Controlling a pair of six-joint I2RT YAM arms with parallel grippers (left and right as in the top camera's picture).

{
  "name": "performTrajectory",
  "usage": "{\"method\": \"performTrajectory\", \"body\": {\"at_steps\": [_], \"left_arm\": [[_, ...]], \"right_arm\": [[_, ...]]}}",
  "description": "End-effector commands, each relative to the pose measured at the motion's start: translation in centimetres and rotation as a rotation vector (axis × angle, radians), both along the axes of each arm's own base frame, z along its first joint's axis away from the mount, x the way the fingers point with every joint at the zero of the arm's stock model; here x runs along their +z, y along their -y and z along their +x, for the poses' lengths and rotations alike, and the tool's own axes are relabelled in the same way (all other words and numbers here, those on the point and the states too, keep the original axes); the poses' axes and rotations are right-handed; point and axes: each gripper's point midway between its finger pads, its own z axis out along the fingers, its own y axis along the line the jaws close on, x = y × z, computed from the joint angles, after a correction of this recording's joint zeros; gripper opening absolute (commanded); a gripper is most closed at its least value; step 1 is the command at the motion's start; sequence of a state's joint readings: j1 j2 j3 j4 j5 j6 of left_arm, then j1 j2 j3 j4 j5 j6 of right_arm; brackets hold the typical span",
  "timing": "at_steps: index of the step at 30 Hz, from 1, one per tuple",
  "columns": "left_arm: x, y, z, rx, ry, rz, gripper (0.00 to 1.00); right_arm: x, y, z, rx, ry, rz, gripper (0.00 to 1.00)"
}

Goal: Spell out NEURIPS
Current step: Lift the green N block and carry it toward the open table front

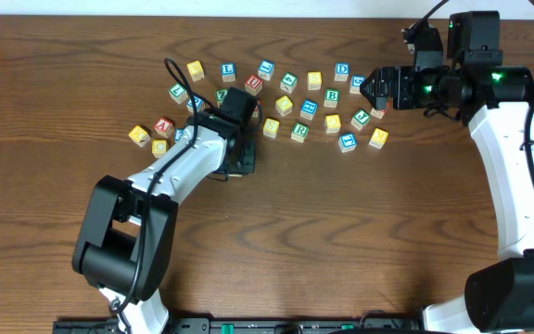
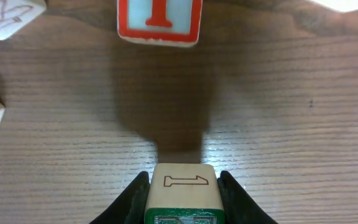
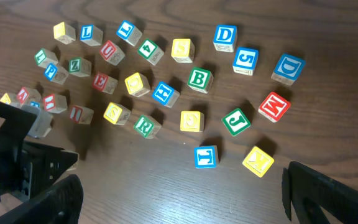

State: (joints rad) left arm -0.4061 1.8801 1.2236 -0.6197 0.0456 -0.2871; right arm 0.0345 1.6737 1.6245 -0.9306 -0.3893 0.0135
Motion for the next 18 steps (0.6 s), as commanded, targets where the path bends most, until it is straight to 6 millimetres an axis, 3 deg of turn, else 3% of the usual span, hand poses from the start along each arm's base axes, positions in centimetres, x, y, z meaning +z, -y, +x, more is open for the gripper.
{"method": "performTrajectory", "body": {"at_steps": [1,18], "left_arm": [[-1.49,-0.41,-0.76,-0.032,-0.032,0.032,0.21],[-1.64,-0.37,-0.66,-0.032,-0.027,0.031,0.21]], "right_arm": [[0.58,0.25,0.25,0.003,0.018,-0.004,0.99],[0.58,0.25,0.24,0.003,0.018,-0.003,0.99]]}}
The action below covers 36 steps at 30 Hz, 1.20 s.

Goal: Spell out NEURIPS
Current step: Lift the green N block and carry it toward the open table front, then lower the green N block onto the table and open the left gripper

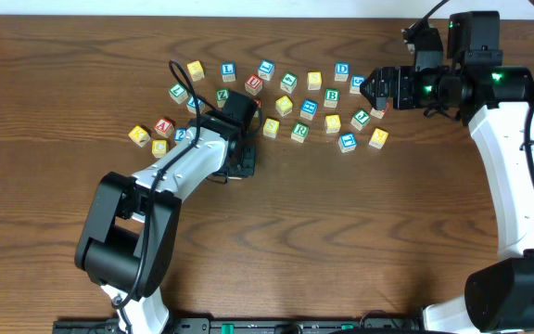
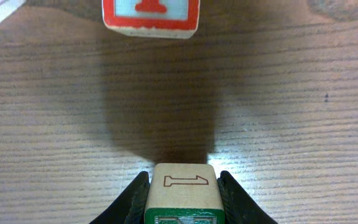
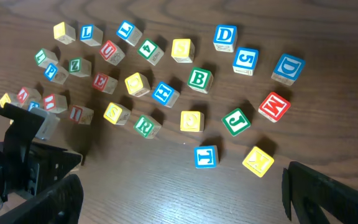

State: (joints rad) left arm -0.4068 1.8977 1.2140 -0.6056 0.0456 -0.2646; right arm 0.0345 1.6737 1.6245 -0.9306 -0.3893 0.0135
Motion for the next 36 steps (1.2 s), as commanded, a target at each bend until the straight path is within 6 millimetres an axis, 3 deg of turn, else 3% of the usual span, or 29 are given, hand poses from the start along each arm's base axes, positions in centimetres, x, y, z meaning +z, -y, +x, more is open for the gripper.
{"method": "performTrajectory", "body": {"at_steps": [1,12,19,21,25,36], "left_arm": [[-0.8,-0.3,-0.4,-0.009,-0.014,0.021,0.21],[-2.3,-0.3,-0.7,-0.009,-0.045,0.031,0.21],[-2.3,-0.4,-0.6,-0.009,-0.043,0.031,0.22],[-2.3,-0.4,-0.6,-0.009,-0.043,0.031,0.31],[-2.1,-0.3,-0.5,-0.010,-0.039,0.029,0.36],[-1.5,0.1,0.8,-0.045,0.006,0.025,0.35]], "right_arm": [[0.6,0.2,0.2,0.003,0.018,-0.003,0.99],[0.6,0.2,0.2,0.003,0.018,-0.003,0.99],[0.6,0.2,0.2,0.003,0.018,-0.003,0.99],[0.6,0.2,0.2,0.003,0.018,-0.003,0.99],[0.6,0.2,0.2,0.003,0.018,-0.003,0.99],[0.6,0.3,0.2,0.003,0.018,-0.004,0.99]]}}
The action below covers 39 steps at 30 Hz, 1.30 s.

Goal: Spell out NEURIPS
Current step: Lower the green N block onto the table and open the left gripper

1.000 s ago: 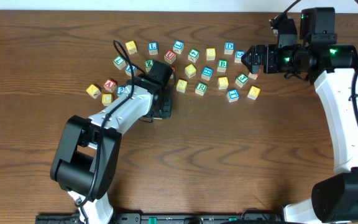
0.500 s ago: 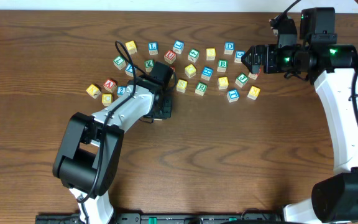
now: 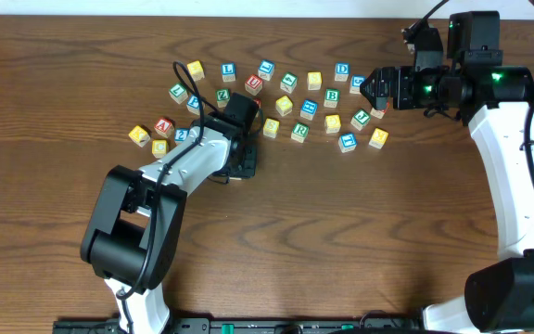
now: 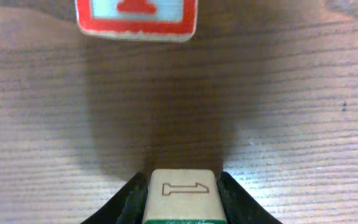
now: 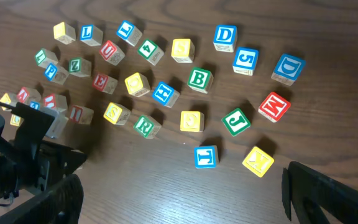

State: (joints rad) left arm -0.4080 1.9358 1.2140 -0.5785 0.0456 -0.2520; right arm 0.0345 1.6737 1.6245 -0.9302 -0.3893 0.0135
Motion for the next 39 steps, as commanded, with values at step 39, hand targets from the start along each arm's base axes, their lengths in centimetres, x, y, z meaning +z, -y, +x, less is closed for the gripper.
{"method": "performTrajectory", "body": {"at_steps": [39], "left_arm": [[2.9,-0.4,1.2,0.044,0.004,0.045,0.39]], "right_arm": [[0.6,0.3,0.2,0.003,0.018,-0.004,0.99]]}}
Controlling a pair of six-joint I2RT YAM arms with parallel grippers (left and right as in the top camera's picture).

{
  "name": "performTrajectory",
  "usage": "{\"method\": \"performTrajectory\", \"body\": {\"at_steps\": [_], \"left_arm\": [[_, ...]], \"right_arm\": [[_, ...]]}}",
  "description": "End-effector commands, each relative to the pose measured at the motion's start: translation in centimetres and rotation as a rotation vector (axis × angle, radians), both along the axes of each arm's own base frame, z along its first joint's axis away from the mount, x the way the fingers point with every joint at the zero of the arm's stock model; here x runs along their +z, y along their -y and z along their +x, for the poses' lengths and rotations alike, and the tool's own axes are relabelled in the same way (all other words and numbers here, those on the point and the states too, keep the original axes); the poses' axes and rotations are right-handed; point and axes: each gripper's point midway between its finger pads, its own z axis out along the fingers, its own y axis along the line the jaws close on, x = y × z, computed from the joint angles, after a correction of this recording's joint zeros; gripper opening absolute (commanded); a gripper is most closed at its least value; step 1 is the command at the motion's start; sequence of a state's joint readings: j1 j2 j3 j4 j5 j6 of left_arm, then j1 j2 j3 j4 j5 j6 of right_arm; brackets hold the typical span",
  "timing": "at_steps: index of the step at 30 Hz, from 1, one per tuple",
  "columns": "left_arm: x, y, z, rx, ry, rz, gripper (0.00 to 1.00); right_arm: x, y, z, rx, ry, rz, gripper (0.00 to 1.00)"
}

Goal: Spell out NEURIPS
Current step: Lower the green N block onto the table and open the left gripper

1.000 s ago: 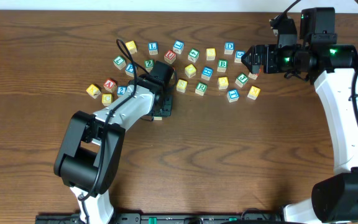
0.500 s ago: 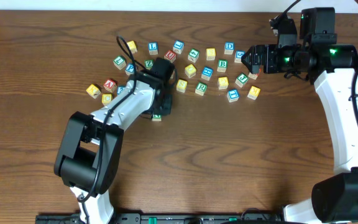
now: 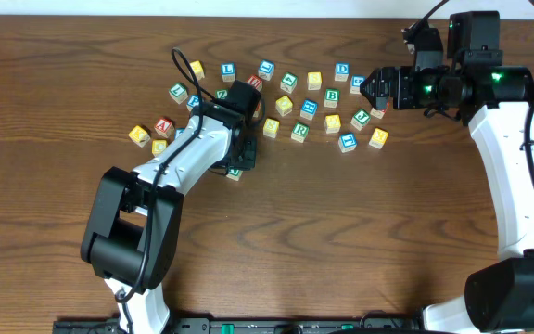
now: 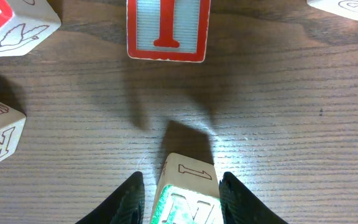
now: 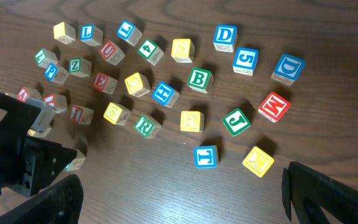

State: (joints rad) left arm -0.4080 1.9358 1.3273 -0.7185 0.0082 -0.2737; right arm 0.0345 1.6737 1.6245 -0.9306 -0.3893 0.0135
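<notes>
A wooden block with a green N (image 4: 185,193) on top and an outlined 1 on its side rests on the table, slightly turned. My left gripper (image 4: 182,182) stands around it, open, with a gap at the left finger. In the overhead view the N block (image 3: 235,173) shows just below the left gripper (image 3: 237,160). A block with a red I (image 4: 166,28) lies just beyond it. My right gripper (image 5: 179,196) hangs open, high over the right side of the scattered letter blocks (image 5: 166,93), holding nothing.
Several loose letter blocks lie in a band across the far half of the table (image 3: 341,241). Blocks with animal drawings (image 4: 11,28) sit to the left of the left gripper. A blue T block (image 5: 206,156) and a yellow block (image 5: 258,161) lie under the right gripper.
My left gripper has opened and let go of the N block, which now rests on the wood, slightly turned. The wrist sits higher, so more neighbouring blocks show. The right arm has not moved.
My left gripper held the N block shut between its fingers just in front of the red I block, low over the wood. It stayed shut on it through the following two moments, edging nearer the table. Now the block stands free on the table.
</notes>
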Motion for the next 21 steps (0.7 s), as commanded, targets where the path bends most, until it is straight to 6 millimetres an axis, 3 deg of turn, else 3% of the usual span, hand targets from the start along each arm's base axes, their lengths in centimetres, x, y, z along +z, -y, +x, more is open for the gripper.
{"method": "performTrajectory", "body": {"at_steps": [1,8,21], "left_arm": [[0.4,0.0,0.4,0.016,0.014,0.005,0.39],[-0.1,0.9,-0.4,-0.062,-0.026,-0.039,0.39],[-1.1,0.5,-1.4,-0.106,-0.051,-0.023,0.41]], "right_arm": [[0.6,0.2,0.2,0.003,0.018,-0.003,0.99],[0.6,0.3,0.2,0.003,0.018,-0.004,0.99],[0.6,0.2,0.2,0.003,0.018,-0.003,0.99]]}}
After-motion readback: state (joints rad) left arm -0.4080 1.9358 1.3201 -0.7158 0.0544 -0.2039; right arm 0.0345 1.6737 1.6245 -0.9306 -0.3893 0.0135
